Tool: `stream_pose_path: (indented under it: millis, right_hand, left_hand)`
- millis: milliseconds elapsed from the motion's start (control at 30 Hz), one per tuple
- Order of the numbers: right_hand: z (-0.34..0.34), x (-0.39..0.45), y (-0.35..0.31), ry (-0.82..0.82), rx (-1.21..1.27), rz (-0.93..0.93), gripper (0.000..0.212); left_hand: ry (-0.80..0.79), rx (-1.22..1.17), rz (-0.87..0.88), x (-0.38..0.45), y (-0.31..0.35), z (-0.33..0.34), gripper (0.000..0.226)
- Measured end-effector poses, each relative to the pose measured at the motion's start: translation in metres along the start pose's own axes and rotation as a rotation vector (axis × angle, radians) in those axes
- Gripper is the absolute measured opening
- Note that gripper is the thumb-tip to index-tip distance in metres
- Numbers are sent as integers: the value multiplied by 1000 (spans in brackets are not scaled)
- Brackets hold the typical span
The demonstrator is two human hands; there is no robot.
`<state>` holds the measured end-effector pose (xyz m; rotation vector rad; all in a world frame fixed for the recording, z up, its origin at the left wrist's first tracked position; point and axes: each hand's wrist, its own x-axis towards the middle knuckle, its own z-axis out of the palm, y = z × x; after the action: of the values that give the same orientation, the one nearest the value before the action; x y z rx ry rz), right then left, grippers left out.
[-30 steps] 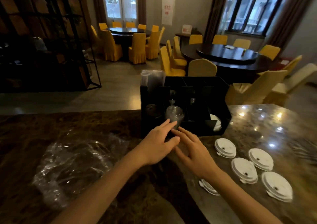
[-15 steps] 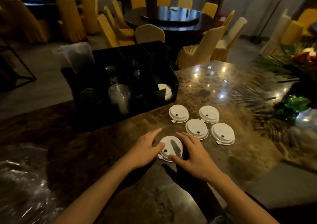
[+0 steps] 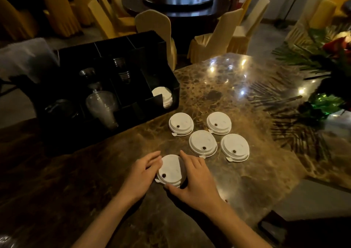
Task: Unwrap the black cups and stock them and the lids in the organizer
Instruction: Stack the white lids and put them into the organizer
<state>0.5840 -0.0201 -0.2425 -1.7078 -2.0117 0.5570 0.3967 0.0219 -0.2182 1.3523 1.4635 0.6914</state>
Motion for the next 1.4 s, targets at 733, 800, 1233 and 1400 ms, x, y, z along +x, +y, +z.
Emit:
stream_pose_path:
  millis: [733, 800, 1233, 1400]
  right_hand:
    - [-60, -1, -5, 117, 185, -46, 93]
    - [-68, -4, -5, 134, 155, -27, 94]
    - [-122, 49, 63, 27, -17, -70, 98]
    - [-121, 73, 91, -83, -83, -117, 100]
  left_hand:
    - [-259, -179, 90, 15, 42, -9, 38]
    - [-310, -150, 123, 14, 46, -8, 43]
    - [-253, 327, 571, 72, 88, 33, 82]
    - [-208, 471, 650, 92, 76, 52, 86]
